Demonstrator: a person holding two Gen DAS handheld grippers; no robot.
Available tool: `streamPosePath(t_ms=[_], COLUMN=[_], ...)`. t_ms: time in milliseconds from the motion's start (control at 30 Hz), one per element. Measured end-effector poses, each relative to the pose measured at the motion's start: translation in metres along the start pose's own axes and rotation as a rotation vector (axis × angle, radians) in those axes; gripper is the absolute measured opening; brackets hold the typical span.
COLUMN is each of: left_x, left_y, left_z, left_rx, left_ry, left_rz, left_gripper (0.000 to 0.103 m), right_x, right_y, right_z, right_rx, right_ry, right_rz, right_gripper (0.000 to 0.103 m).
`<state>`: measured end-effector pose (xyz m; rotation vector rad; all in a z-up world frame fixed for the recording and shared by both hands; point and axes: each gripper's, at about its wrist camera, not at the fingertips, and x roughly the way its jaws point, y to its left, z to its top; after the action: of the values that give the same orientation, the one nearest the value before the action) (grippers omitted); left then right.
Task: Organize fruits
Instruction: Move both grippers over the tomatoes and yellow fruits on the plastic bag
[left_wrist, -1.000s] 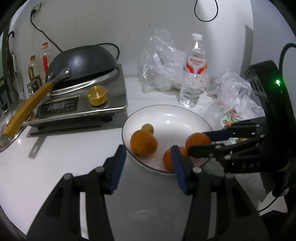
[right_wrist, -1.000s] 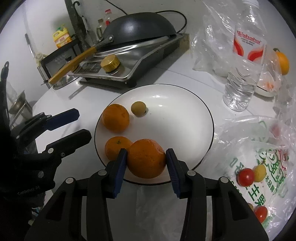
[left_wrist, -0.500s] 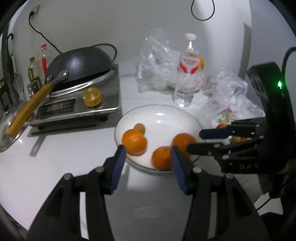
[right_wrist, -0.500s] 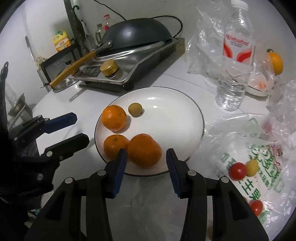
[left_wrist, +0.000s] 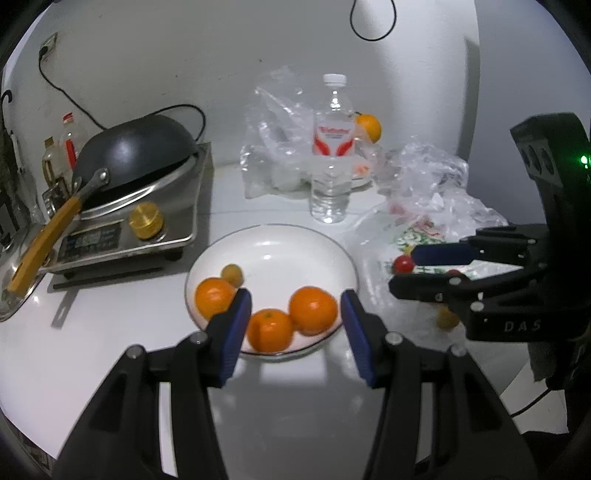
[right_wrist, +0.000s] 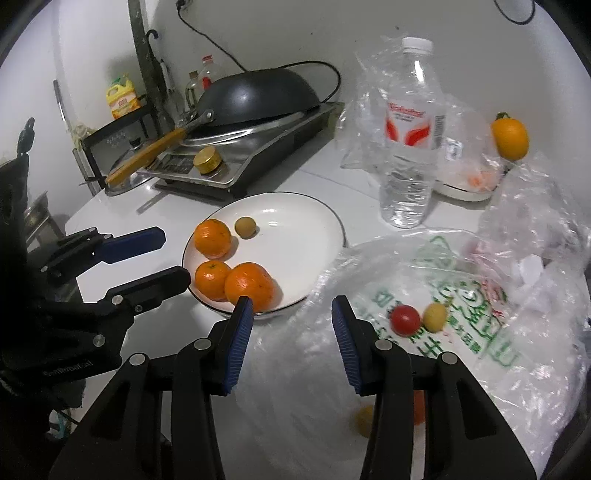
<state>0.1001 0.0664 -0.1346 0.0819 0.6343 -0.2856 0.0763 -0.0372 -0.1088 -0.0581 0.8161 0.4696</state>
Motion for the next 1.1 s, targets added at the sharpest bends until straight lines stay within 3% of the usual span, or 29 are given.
streamPosePath(t_ms=[533,667,1100], left_x=[-0.011,-0.012,0.001], left_y=[-0.05,-0.059,-0.098], left_z=[0.01,0.011,0.015], left_rx=[0.074,0.077,0.135], left_ry=[-0.02,-0.027,0.006], left_rz=[-0.012,-0.023,-0.058], left_gripper=[0.054,0.065,0.065], right_x=[-0.039,-0.046,-0.058], right_y=[-0.031,-0.04,-0.075], right_z=[-0.021,-0.027,-0.051], right_rx=[0.016,0.025,0.068], right_ry=[-0.052,-0.061,-0.053], right_rz=[-0.037,-0.047,-0.072], right_gripper=[0.047,0.047,0.047])
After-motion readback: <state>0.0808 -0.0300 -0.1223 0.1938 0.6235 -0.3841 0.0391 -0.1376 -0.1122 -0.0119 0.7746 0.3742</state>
